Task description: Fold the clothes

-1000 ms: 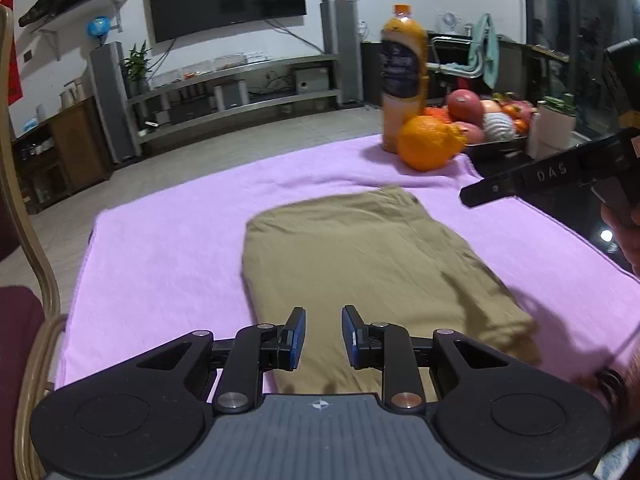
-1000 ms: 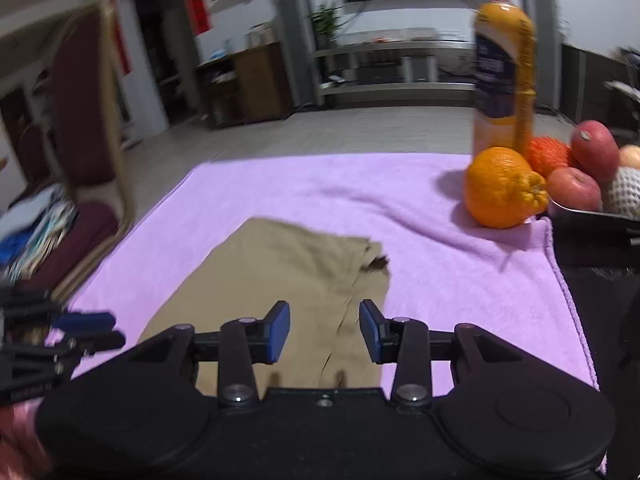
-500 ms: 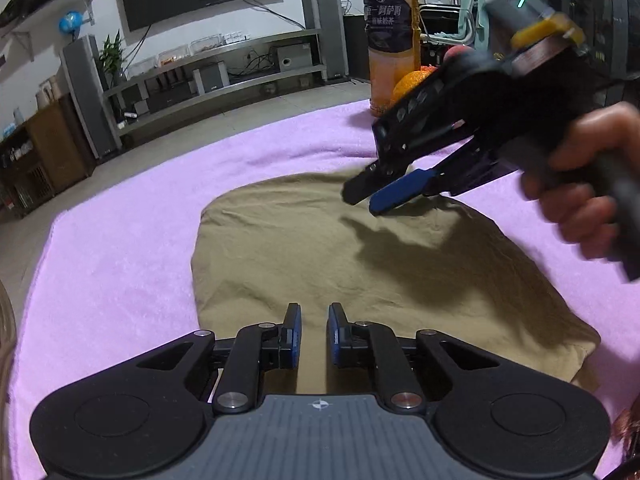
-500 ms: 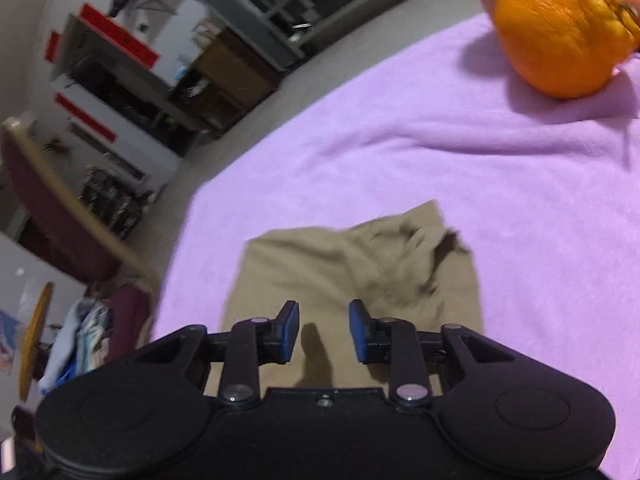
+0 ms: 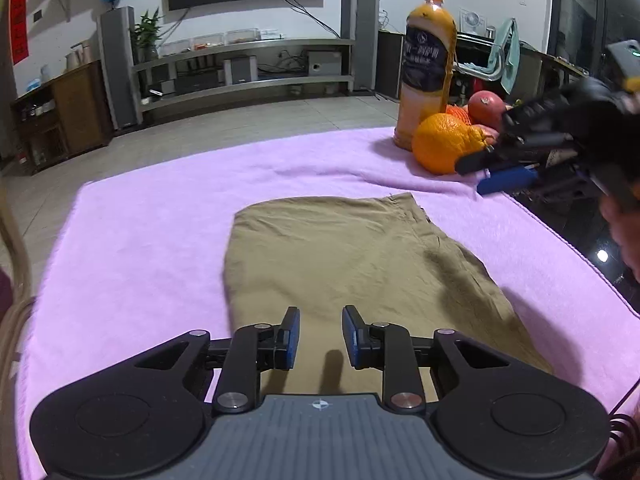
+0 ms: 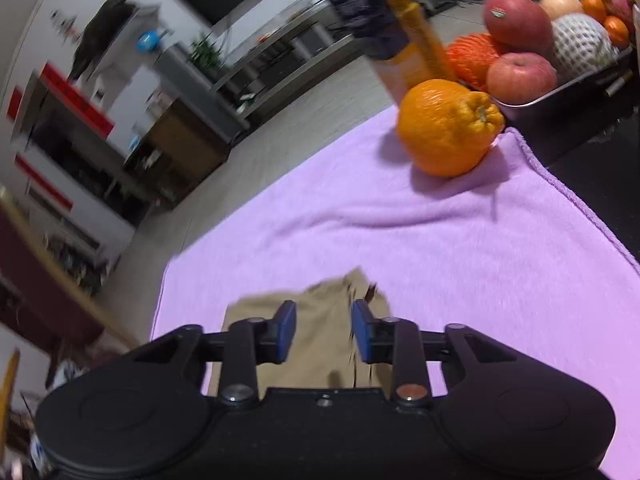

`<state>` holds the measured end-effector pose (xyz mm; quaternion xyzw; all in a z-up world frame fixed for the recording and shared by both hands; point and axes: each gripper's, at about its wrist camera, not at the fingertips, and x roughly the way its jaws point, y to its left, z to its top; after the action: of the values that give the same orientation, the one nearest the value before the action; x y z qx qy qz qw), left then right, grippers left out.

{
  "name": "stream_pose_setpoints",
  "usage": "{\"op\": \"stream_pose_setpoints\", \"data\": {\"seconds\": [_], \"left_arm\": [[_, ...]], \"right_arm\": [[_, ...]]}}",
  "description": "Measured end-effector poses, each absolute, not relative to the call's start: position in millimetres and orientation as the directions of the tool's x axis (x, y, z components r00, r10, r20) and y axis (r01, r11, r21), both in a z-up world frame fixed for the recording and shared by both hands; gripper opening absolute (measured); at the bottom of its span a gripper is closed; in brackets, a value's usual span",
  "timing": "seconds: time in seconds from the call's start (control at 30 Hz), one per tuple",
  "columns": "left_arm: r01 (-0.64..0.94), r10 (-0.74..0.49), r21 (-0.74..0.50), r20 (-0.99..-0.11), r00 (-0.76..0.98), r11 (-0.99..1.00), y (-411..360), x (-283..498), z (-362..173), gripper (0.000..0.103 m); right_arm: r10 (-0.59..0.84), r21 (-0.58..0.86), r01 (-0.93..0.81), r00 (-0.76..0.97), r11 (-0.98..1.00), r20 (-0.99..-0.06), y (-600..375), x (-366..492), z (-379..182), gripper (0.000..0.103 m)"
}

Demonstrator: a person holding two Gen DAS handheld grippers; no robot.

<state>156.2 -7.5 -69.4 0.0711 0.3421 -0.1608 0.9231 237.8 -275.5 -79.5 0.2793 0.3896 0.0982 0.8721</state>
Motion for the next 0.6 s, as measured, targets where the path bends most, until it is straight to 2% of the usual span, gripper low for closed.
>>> {"op": "stream_pose_setpoints", "data": {"seconds": [0.1, 0.17, 0.2, 0.27, 0.33, 0.43, 0.6], "left_arm": [[0.41, -0.261, 0.074, -0.668, 0.697, 0.909, -20, 139, -84, 0.025], [0.452, -0.262, 0.12, -0.674, 0.691, 0.884, -31, 127, -96, 0.013], [0.455, -0.249, 0.148, -0.67, 0.699, 0.878, -35, 122, -101, 0.012], [0.446, -0.229, 0.167, -0.672, 0.705, 0.879, -39, 115, -107, 0.01], [0.436, -0.233, 0.133, -0.688, 0.687, 0.89, -35, 109, -108, 0.01], [0.421, -0.229, 0.117, -0.694, 0.682, 0.9, -32, 97, -109, 0.01], [0.411, -0.227, 0.121, -0.679, 0.698, 0.904, -31, 76, -105, 0.01]], "right_arm": [[0.43, 0.483, -0.101, 0.634, 0.87, -0.643, -250, 217, -79, 0.035], [0.468, 0.431, -0.214, 0.584, 0.877, -0.663, -225, 204, -85, 0.034], [0.473, 0.392, -0.267, 0.558, 0.88, -0.682, -211, 200, -91, 0.034], [0.409, 0.265, -0.331, 0.52, 0.906, -0.75, -189, 190, -106, 0.031], [0.315, 0.125, -0.379, 0.496, 0.917, -0.809, -172, 179, -122, 0.03], [0.229, -0.001, -0.401, 0.526, 0.916, -0.819, -169, 156, -118, 0.029], [0.182, 0.001, -0.314, 0.548, 0.949, -0.816, -191, 129, -110, 0.03]]}}
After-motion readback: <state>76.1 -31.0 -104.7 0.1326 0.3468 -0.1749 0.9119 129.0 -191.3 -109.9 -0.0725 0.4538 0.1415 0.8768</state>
